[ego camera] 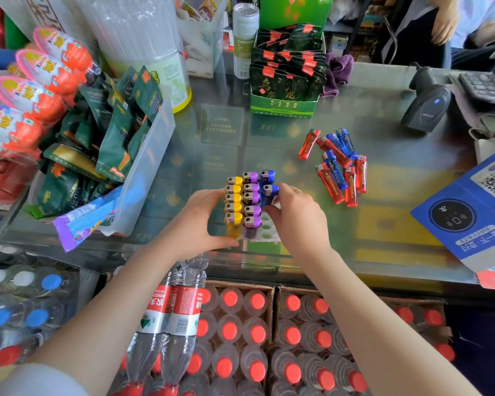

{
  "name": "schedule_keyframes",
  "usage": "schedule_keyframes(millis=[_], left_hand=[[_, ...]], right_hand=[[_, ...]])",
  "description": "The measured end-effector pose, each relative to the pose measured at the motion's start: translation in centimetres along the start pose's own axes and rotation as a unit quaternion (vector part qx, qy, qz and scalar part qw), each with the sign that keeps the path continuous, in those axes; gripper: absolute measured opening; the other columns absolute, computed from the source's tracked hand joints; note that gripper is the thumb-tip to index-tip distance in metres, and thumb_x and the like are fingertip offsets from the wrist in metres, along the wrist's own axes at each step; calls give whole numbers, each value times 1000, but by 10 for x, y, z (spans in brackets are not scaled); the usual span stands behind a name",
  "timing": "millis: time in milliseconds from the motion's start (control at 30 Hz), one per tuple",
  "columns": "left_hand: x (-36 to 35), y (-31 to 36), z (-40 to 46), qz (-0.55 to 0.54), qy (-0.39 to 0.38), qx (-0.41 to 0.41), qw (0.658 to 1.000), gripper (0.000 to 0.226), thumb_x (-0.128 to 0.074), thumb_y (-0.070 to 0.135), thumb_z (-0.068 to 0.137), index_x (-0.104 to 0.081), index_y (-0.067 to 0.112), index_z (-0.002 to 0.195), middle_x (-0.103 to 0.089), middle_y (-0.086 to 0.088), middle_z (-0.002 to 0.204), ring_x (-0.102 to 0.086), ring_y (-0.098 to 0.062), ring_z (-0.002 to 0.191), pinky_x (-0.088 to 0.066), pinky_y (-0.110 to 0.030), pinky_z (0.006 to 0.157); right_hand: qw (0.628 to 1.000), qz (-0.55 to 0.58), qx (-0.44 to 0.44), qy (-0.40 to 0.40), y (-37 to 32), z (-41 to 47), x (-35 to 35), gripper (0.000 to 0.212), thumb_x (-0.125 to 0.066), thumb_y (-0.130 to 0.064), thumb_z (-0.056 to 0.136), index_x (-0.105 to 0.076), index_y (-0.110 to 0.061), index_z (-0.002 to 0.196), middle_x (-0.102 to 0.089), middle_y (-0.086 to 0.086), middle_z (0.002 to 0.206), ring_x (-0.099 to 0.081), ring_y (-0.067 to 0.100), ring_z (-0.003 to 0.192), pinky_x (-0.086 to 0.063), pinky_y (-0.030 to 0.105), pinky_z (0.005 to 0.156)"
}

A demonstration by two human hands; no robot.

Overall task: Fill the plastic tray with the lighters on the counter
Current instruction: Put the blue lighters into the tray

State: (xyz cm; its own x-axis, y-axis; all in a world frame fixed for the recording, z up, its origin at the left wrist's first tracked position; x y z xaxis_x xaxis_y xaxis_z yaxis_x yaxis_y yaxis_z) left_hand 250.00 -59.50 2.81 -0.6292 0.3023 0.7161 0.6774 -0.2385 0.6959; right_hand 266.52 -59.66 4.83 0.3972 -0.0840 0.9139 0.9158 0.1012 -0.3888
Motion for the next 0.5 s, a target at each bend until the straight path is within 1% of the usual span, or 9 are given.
schedule_keyframes(millis=[67, 133, 200, 300, 367, 433, 500], left_hand=[[0, 2, 0, 6, 2, -4, 1000, 73, -82, 28, 62, -46, 28, 125, -39, 16, 116, -30, -1, 112, -25, -22, 92], [1, 2, 0, 8, 6, -4, 1000, 72, -82, 27, 62, -46, 27, 125, -40, 16, 115, -30, -1, 111, -24, -21, 91], [1, 3, 0, 7, 11, -7, 1000, 72, -82, 26, 62, -47, 26, 124, -41, 15, 115, -31, -2, 111, -24, -22, 90], [-1, 4, 1, 5, 14, -11, 1000, 70, -82, 27, 62, -48, 26, 123, -42, 15, 115, -31, -3, 111, -25, -23, 91], [-2, 4, 1, 2, 14, -12, 1000, 69, -82, 28, 63, -49, 26, 123, -42, 17, 115, -31, -3, 111, -26, -25, 92], [-3, 2, 2, 3, 14, -11, 1000, 69, -82, 30, 62, -48, 26, 123, -42, 16, 118, -32, -3, 113, -27, -27, 93], [-4, 0, 1, 3, 13, -4, 1000, 72, -81, 31, 63, -46, 25, 125, -42, 15, 121, -31, -3, 115, -27, -26, 93]], right_hand=[[999, -33, -7, 1, 0, -1, 1, 22, -55, -29, 88, -52, -8, 93, -65, 11, 93, -59, 34, 80, -32, 30, 56], [999, -41, -8, 0, 0, 1, 1, 23, -55, -30, 88, -53, -8, 94, -65, 11, 93, -59, 33, 81, -33, 30, 56], [999, -37, -4, 10, 0, 2, 1, 22, -56, -29, 88, -54, -8, 93, -66, 11, 92, -58, 32, 80, -33, 30, 56], [999, -3, 1, 52, -3, -2, 0, 20, -58, -24, 86, -54, -4, 90, -65, 15, 90, -58, 36, 78, -31, 32, 57], [997, 29, -18, 62, 1, -4, -5, 20, -57, -23, 86, -55, -4, 91, -65, 14, 93, -58, 36, 81, -35, 34, 59], [995, 65, -44, 61, 7, -3, -10, 21, -57, -26, 86, -57, -7, 95, -66, 10, 96, -58, 33, 85, -43, 37, 64], [993, 90, -40, 68, 10, -3, -12, 23, -58, -27, 85, -59, -6, 94, -66, 11, 93, -58, 32, 83, -46, 38, 65]])
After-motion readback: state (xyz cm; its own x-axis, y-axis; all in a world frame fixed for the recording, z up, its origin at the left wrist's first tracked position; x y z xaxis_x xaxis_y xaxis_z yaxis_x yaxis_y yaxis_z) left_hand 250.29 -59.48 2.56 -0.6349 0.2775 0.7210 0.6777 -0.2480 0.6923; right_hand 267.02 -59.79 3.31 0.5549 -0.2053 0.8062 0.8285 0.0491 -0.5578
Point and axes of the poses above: each hand's wrist, its own z-axis towards the middle knuckle, its own x-axis out of the back of the hand, y = z × x, the point moved 5 cm from there along z, towards the middle knuckle
